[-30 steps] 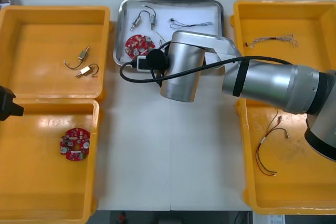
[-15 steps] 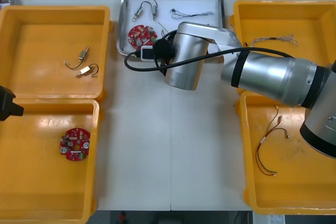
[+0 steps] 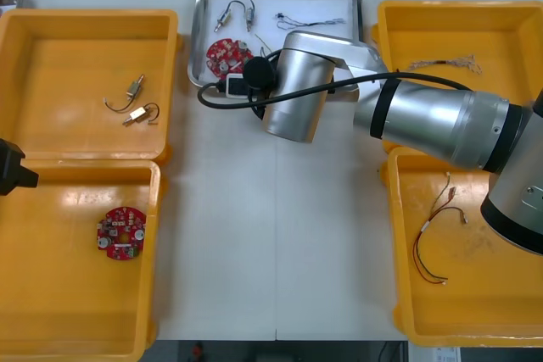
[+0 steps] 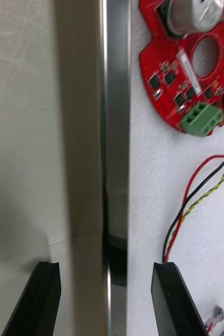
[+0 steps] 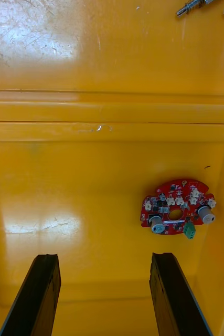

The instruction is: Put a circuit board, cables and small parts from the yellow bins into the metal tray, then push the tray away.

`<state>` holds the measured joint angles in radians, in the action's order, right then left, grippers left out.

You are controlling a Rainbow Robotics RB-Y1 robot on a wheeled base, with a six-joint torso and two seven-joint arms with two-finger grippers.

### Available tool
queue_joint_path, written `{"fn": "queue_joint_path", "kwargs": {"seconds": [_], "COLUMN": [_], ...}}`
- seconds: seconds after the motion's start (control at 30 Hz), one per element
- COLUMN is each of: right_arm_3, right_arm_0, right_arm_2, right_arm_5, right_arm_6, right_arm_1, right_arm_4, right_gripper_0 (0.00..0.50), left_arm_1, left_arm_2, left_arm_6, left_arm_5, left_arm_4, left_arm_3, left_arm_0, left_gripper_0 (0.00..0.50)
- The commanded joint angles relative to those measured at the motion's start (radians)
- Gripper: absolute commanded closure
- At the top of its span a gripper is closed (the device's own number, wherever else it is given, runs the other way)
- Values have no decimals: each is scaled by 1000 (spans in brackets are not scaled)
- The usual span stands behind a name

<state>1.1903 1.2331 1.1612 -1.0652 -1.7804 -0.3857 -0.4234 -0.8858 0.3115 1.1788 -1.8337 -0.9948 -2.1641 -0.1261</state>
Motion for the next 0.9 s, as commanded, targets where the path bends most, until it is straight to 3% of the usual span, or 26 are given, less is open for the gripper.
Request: {"fn": "queue_joint_path", "kwargs": {"seconds": [0.03, 0.3, 0.77, 0.9], "right_arm_3": [92, 284, 732, 822], "right_arm_0": [49, -30, -348, -409], "right_arm_2": [-91, -249, -670, -765], "right_arm_5": [-107, -341, -822, -855], "right_arm_6": [-37, -30, 6, 15], "right_arm_1": [21, 21, 22, 21], "right_arm_4": [-55, -75, -67, -69], "right_gripper_0": [0, 0, 0, 0], "left_arm_1": [-45, -45, -45, -45], "left_arm_2": [29, 29, 29, 29], "left_arm_6": [18, 18, 18, 18], "left_arm_5": [10, 10, 10, 10], "left_arm_4": [-8, -8, -8, -8], "left_arm_3": [-29, -29, -29, -29], "left_arm_0": [17, 17, 17, 17], "left_gripper_0": [0, 0, 0, 0]}}
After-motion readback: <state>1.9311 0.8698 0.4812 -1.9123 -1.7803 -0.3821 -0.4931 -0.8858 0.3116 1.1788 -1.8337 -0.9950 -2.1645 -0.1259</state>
